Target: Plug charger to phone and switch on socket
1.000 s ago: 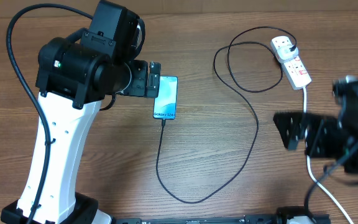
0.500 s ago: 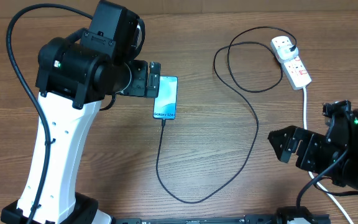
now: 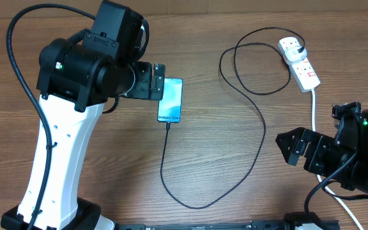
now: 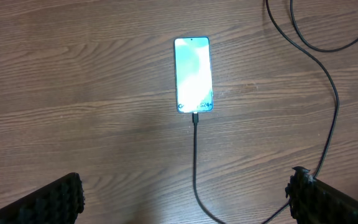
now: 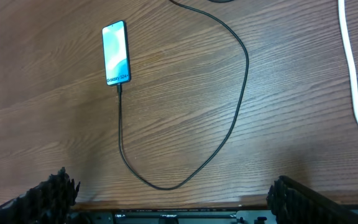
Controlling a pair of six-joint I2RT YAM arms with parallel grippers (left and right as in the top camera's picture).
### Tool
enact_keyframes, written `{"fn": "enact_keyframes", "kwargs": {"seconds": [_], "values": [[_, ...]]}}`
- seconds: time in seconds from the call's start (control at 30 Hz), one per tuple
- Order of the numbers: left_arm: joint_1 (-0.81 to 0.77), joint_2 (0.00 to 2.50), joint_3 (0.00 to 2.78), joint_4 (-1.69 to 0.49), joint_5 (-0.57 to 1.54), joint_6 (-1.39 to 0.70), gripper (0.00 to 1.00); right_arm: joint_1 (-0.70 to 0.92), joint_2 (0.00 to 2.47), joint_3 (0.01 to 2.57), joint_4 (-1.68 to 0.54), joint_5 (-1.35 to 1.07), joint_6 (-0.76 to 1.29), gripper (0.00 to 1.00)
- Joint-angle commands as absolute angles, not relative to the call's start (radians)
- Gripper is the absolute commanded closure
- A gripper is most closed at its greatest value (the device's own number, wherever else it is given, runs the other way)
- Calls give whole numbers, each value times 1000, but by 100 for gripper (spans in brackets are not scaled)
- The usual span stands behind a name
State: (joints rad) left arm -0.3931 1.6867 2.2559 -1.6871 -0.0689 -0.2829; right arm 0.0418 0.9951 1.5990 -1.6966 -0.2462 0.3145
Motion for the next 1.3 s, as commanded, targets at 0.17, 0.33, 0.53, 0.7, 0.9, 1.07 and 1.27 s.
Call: {"fn": "enact_keyframes", "kwargs": {"seconds": [0.17, 0.33, 0.53, 0.7, 0.9, 1.07, 1.27], "values": [[-393, 1689, 2252, -1688, -85, -295, 0, 47, 988, 1549, -1694, -232, 240, 0], [-393, 1689, 2252, -1688, -85, -295, 0, 48, 937, 1503, -1650, -229, 176, 0], [-393, 1689, 2252, -1688, -85, -295, 0, 47, 805, 1390, -1538, -228, 147, 0], [-393, 1689, 2252, -1688, -85, -295, 0, 47, 665, 1268, -1413, -226, 147, 0], [-393, 1689, 2252, -1688, -85, -295, 0, 44, 501, 1089, -1217, -226, 122, 0], [-393, 1689, 2252, -1688, -85, -295, 0, 44, 377, 928, -1076, -227, 96, 0], [-393, 1689, 2252, -1688, -85, -295, 0, 44, 265, 762, -908, -225, 94, 0]]}}
